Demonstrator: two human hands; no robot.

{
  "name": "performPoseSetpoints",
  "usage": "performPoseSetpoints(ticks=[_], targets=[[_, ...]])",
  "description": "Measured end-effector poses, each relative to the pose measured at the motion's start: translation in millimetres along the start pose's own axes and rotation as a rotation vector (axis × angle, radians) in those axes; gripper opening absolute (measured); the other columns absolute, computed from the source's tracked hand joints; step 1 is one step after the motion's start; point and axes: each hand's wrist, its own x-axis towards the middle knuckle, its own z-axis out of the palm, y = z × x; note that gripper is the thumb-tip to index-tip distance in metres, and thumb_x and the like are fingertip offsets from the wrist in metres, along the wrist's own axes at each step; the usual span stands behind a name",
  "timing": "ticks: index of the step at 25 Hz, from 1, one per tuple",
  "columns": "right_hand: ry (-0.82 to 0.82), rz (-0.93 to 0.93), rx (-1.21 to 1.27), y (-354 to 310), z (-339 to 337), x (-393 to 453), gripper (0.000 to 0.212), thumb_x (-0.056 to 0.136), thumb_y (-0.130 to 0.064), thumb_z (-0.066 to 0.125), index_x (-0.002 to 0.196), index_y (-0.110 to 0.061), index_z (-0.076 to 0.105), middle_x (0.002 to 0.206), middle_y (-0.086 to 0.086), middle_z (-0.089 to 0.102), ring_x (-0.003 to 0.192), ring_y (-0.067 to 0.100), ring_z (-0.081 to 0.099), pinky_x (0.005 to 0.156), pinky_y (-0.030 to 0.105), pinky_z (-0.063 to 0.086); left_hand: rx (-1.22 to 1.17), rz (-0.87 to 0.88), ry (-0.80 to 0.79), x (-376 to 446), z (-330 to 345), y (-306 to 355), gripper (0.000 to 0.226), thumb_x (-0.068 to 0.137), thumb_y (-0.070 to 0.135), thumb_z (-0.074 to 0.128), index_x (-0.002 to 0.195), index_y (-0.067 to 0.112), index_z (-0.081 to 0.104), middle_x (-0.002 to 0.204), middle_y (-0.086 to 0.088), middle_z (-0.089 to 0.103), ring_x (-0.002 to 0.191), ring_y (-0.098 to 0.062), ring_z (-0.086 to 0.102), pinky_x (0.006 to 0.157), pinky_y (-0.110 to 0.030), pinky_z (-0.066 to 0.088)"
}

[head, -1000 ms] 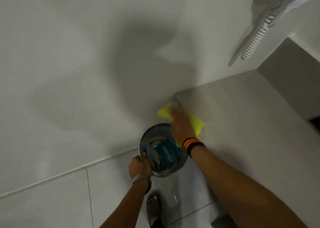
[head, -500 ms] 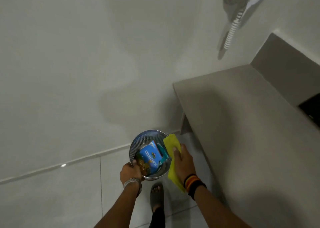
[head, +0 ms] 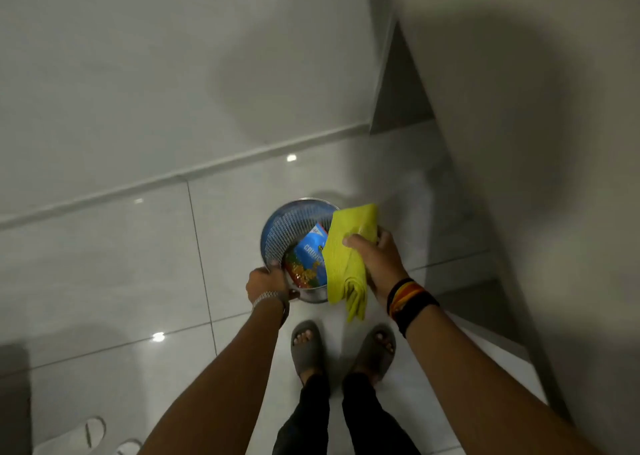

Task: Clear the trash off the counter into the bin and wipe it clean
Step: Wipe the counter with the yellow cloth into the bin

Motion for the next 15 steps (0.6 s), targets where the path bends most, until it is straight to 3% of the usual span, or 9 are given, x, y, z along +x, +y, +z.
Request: performPoseSetpoints(ticks=[2, 5, 7, 10, 12, 14, 15], targets=[[0.026, 0.013, -0.076, 27.6, 7.7, 29.5, 0.058, 0.074, -0.014, 0.069, 0.128, -0.012, 0.049, 0.112, 0.007, 0.063, 0.099, 0.026, 0.064, 0.085, 0.043, 0.056, 0.003, -0.005, -0.032, 10.0, 18.9, -8.6, 0.042, 0.072, 0.059, 0.055, 0.064, 0.017, 0.057, 0.087, -0.020, 0.072, 0.072, -0.040, 0.072, 0.071, -0.055, 0.062], [0.085, 0.028, -0.156, 64.2, 16.8, 78.3, 0.037, 0.083, -0.003, 0.057, 0.119, -0.009, 0.056, 0.101, 0.007, 0.060, 0.085, 0.025, 0.059, 0.075, 0.036, 0.049, 0.073, 0.040, -0.091, 20.1, 42.5, -11.3, 0.039, 0.091, 0.043, 0.058, 0.065, 0.014, 0.055, 0.089, -0.015, 0.070, 0.077, -0.030, 0.065, 0.075, -0.036, 0.054], [0.075, 0.038, -0.182, 90.7, 25.2, 105.7, 0.031, 0.082, 0.000, 0.051, 0.110, -0.011, 0.059, 0.097, 0.007, 0.061, 0.078, 0.022, 0.057, 0.077, 0.038, 0.052, 0.099, 0.069, -0.080, 45.9, 63.4, -27.8, 0.032, 0.097, 0.034, 0.055, 0.075, 0.011, 0.057, 0.095, -0.020, 0.071, 0.082, -0.032, 0.062, 0.076, -0.035, 0.050], [0.089, 0.026, -0.200, 116.8, 30.8, 132.1, 0.028, 0.080, 0.003, 0.048, 0.097, -0.015, 0.061, 0.088, 0.004, 0.061, 0.077, 0.023, 0.057, 0.078, 0.042, 0.054, 0.092, 0.105, -0.074, 78.5, 90.7, -49.8, 0.032, 0.096, 0.037, 0.054, 0.080, 0.010, 0.061, 0.100, -0.023, 0.073, 0.081, -0.035, 0.065, 0.079, -0.038, 0.055], [0.088, 0.017, -0.192, 126.3, 30.7, 134.8, 0.027, 0.078, 0.002, 0.051, 0.097, -0.014, 0.063, 0.089, 0.005, 0.063, 0.082, 0.027, 0.060, 0.077, 0.043, 0.055, 0.053, 0.095, -0.099, 82.7, 93.9, -53.4, 0.047, 0.089, 0.053, 0.054, 0.098, 0.009, 0.068, 0.109, -0.022, 0.073, 0.090, -0.039, 0.071, 0.086, -0.045, 0.059], [0.066, 0.012, -0.189, 124.6, 30.4, 123.7, 0.027, 0.072, -0.005, 0.056, 0.095, -0.017, 0.065, 0.097, 0.008, 0.066, 0.092, 0.033, 0.062, 0.082, 0.049, 0.057, 0.084, 0.111, -0.080, 68.4, 81.9, -41.7, 0.076, 0.082, 0.067, 0.057, 0.129, 0.007, 0.058, 0.131, -0.020, 0.064, 0.116, -0.039, 0.063, 0.101, -0.049, 0.052], [0.049, 0.007, -0.180, 118.8, 30.6, 111.6, 0.027, 0.069, -0.007, 0.057, 0.091, -0.020, 0.065, 0.100, 0.009, 0.067, 0.095, 0.035, 0.063, 0.084, 0.053, 0.057, 0.097, 0.151, -0.031, 54.1, 70.6, -30.8, 0.084, 0.081, 0.071, 0.056, 0.136, 0.007, 0.053, 0.137, -0.018, 0.060, 0.126, -0.037, 0.057, 0.106, -0.048, 0.047]])
